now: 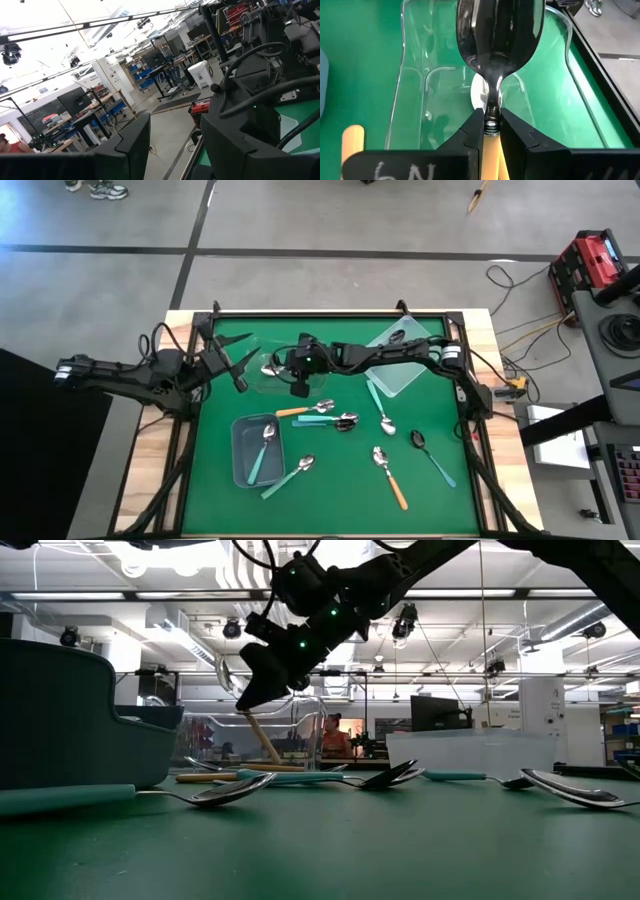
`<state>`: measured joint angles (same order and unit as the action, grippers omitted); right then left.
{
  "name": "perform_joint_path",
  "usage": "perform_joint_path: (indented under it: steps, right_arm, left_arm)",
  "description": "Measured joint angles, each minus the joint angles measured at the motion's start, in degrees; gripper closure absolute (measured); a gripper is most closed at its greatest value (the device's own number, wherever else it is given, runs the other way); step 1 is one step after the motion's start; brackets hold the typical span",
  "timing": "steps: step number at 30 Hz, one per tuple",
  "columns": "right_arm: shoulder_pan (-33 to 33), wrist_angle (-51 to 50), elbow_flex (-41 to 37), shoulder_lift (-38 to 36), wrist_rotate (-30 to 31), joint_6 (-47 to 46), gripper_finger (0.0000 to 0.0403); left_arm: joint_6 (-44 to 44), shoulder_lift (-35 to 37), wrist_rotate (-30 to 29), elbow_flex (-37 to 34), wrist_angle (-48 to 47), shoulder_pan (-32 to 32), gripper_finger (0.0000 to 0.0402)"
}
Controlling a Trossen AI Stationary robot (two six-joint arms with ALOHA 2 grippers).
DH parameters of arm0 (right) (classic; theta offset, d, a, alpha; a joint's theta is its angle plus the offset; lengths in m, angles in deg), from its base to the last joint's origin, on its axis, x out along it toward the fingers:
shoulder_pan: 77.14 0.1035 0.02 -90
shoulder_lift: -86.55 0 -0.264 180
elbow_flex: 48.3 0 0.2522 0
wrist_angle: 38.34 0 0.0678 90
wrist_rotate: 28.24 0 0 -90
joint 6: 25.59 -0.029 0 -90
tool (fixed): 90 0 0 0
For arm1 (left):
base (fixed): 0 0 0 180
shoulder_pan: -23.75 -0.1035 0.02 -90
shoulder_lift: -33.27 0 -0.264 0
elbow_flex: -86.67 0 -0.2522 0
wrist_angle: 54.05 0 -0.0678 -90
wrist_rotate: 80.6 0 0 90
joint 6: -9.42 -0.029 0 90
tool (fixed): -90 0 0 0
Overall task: Sort silverware by color (type)
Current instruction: Put the orange spoon into the transparent bin
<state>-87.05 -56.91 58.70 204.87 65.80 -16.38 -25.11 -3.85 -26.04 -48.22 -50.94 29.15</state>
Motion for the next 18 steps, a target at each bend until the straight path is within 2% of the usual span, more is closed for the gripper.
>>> perform_joint_path:
  steps: [14,18]
  right_arm:
    - [0.0,-3.7,0.0,0.0,0.0,-0.2,0.0367]
    - [0.0,-3.5,0.0,0.0,0.0,-0.2,0.0367]
  left_arm:
    - [0.0,0.0,-0.3,0.0,-2.2,0.0,0.0244]
    - [3.3,-0.6,-4.7,0.0,-4.6,-0.4,0.0244]
